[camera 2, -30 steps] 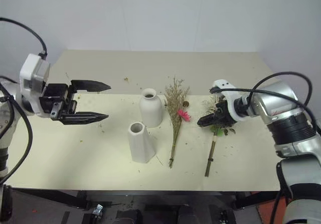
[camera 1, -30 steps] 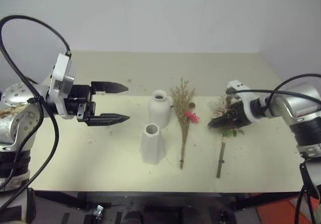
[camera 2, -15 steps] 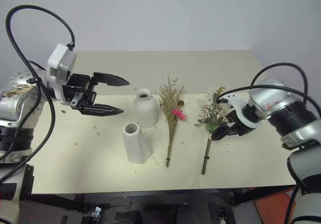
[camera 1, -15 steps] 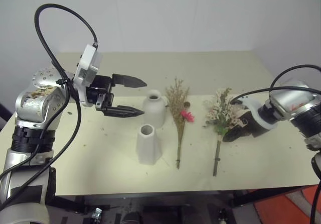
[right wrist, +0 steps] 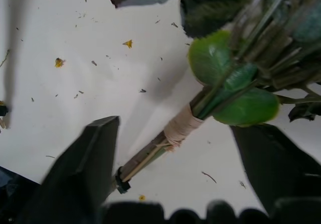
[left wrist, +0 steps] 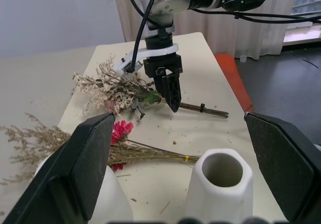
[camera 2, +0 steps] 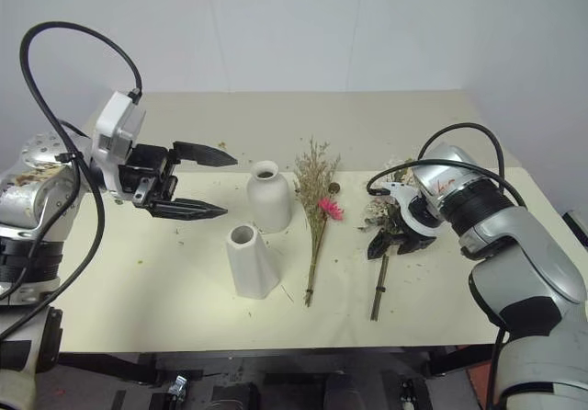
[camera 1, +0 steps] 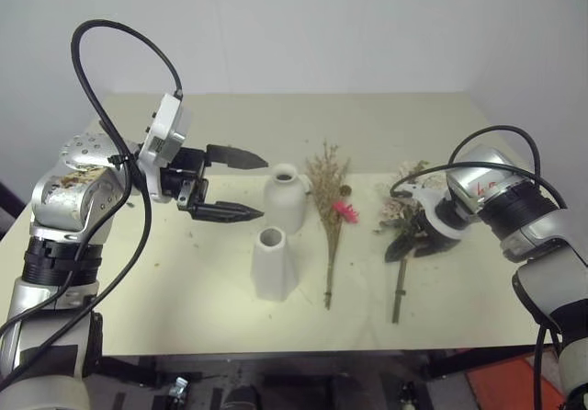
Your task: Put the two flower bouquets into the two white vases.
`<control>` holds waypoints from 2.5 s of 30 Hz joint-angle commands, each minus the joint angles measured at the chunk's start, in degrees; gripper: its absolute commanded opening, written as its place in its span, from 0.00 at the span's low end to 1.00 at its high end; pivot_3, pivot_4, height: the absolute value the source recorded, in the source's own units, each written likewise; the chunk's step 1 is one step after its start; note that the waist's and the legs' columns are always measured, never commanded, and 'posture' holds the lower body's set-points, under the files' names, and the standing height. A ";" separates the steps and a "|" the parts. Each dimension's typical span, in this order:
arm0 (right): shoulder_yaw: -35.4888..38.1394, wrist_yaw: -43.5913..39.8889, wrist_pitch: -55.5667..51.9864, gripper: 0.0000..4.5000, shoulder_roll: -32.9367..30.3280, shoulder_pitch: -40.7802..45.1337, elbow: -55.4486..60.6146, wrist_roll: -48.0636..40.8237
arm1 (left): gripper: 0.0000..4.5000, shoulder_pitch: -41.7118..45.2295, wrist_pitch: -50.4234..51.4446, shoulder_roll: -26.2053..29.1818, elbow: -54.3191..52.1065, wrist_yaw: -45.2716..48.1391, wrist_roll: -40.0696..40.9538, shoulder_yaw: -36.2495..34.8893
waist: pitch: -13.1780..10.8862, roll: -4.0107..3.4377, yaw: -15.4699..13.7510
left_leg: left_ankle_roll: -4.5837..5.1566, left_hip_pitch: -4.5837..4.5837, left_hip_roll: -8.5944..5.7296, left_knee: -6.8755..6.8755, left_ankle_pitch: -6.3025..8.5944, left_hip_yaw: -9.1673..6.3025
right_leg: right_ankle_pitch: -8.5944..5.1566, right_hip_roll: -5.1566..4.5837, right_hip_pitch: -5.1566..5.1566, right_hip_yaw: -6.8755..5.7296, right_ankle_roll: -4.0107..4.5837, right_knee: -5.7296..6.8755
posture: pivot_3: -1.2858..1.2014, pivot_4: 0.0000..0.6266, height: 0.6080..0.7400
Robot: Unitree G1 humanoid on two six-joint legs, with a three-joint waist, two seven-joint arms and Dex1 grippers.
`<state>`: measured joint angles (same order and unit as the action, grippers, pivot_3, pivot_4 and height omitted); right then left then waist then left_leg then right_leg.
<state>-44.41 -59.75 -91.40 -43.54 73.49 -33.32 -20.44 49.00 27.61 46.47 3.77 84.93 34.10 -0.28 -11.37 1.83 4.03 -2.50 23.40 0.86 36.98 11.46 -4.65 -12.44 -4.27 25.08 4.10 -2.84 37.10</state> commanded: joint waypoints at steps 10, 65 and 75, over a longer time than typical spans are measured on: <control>8.48 8.48 -1.10 0.05 2.11 -0.80 -4.11 0.98 | 1.00 -0.56 0.08 1.54 -2.58 -0.14 0.89 -2.94 | 0.00 0.00 0.09 | 0.00 -0.02 0.01 0.00 0.00 0.00 | 0.01 0.01 0.00 0.00 0.01 0.00 | 0.52 0.24 1.00; 43.92 12.26 62.01 0.05 27.17 -7.58 20.10 -3.50 | 1.00 -16.63 12.40 10.79 -12.90 -21.47 1.06 -15.81 | -0.02 -0.04 1.46 | -0.01 -0.12 0.05 -0.11 -0.02 -0.01 | 0.09 0.04 -0.01 0.02 0.09 0.09 | 0.52 0.24 1.00; 39.21 9.81 65.14 0.05 27.45 -9.89 18.64 0.63 | 1.00 -16.33 12.53 10.33 -13.81 -21.91 1.35 -15.31 | -0.02 -0.04 1.49 | -0.01 -0.12 0.05 -0.11 -0.02 -0.01 | 0.09 0.05 -0.01 0.02 0.09 0.08 | 0.52 0.24 1.00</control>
<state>-4.98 -49.38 -28.77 -16.15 63.49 -15.46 -20.51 31.99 40.18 56.09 -8.24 63.33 34.21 -14.52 -11.39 1.79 5.52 -2.51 23.28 0.91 36.87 11.44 -4.66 -12.35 -4.23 25.07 4.13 -2.75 37.18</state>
